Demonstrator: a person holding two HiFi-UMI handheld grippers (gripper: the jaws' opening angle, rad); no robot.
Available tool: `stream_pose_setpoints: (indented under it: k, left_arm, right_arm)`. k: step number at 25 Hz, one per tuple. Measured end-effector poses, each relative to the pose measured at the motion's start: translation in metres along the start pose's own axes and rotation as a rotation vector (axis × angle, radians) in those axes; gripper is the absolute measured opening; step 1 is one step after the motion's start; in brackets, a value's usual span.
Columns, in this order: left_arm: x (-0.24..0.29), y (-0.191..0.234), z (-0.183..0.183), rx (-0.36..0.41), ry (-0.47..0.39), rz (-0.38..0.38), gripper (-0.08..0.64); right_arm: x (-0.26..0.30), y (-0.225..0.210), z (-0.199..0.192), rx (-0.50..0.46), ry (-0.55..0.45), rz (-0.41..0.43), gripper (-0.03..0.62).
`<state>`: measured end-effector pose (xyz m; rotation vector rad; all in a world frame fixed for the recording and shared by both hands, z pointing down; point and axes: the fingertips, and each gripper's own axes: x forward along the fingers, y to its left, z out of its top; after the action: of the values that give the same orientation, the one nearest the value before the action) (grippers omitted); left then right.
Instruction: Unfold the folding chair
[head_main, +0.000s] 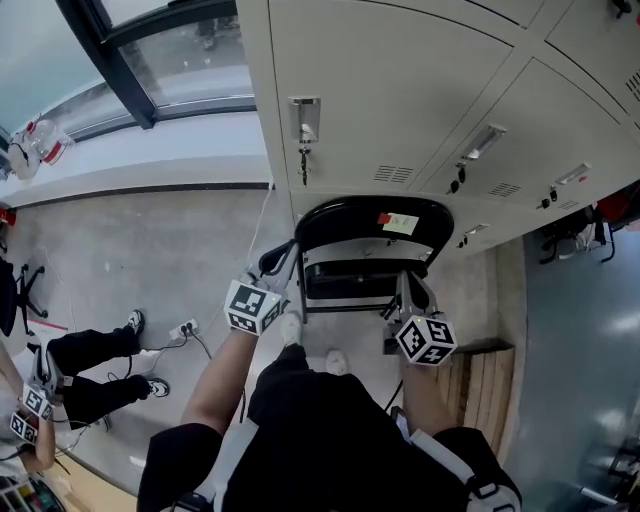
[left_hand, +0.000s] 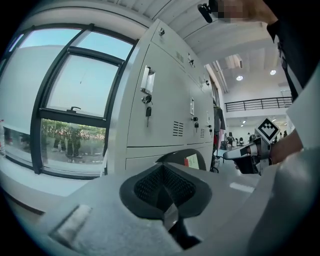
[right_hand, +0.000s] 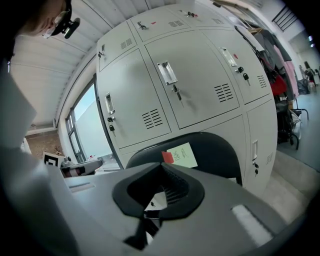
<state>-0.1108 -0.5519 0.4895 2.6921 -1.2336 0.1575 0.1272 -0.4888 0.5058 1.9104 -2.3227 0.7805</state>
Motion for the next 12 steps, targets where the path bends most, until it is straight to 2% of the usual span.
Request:
stream_pose_setpoints:
  k: [7,12]
  left_arm:
    - [0.028,0.021,-0.016,-0.002,0.071,-0.055,0.003]
    - [0.053,0.027,-0.034,0.005,0.164,-0.148,0.156]
  right_arm:
    - [0.032,0.023,-0.004,0.003,0.002,-0.003,0.006]
    - [0.038,0.027,-0.006,0.058,-0.021,-0.028,0.006]
